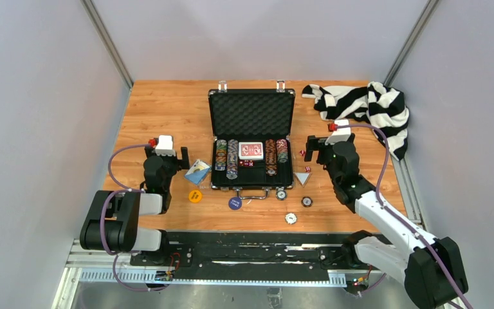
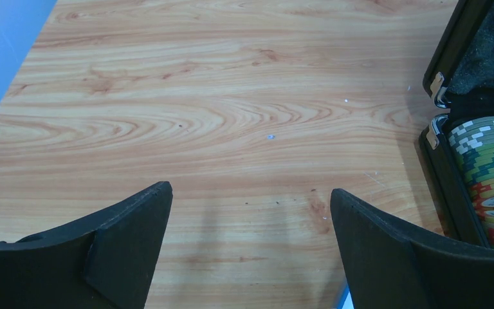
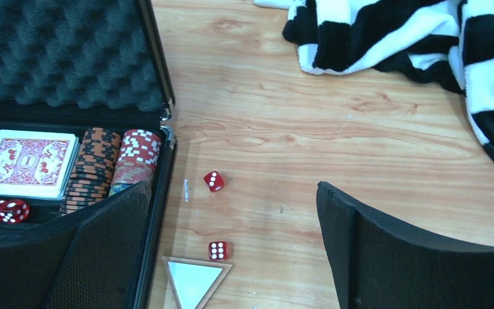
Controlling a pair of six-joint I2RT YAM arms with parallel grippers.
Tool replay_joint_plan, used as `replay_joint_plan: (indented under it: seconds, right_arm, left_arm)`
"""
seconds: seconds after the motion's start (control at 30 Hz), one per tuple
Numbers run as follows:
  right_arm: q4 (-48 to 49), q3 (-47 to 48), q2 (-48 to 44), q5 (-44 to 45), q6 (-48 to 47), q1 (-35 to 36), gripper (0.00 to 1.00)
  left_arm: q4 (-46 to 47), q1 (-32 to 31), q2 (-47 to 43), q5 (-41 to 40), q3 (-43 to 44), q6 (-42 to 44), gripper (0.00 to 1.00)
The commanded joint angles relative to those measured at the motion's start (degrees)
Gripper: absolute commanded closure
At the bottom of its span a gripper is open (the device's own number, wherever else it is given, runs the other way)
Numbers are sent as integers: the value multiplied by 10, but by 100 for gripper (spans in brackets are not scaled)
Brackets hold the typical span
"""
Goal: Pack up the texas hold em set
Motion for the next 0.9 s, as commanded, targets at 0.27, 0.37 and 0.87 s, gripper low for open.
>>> replay_joint_plan:
  seconds: [0.27, 0.37, 0.87]
  right_arm:
    - [-30, 13, -31, 31, 14, 4, 0]
    - [-36, 12, -35, 29, 17, 4, 0]
    - [-59, -7, -72, 91, 33, -14, 23]
  left_arm:
    - [21, 2, -1, 5, 5, 7, 2]
    - [21, 2, -1, 5, 5, 8, 2]
    - [21, 2, 0, 6, 6, 6, 2]
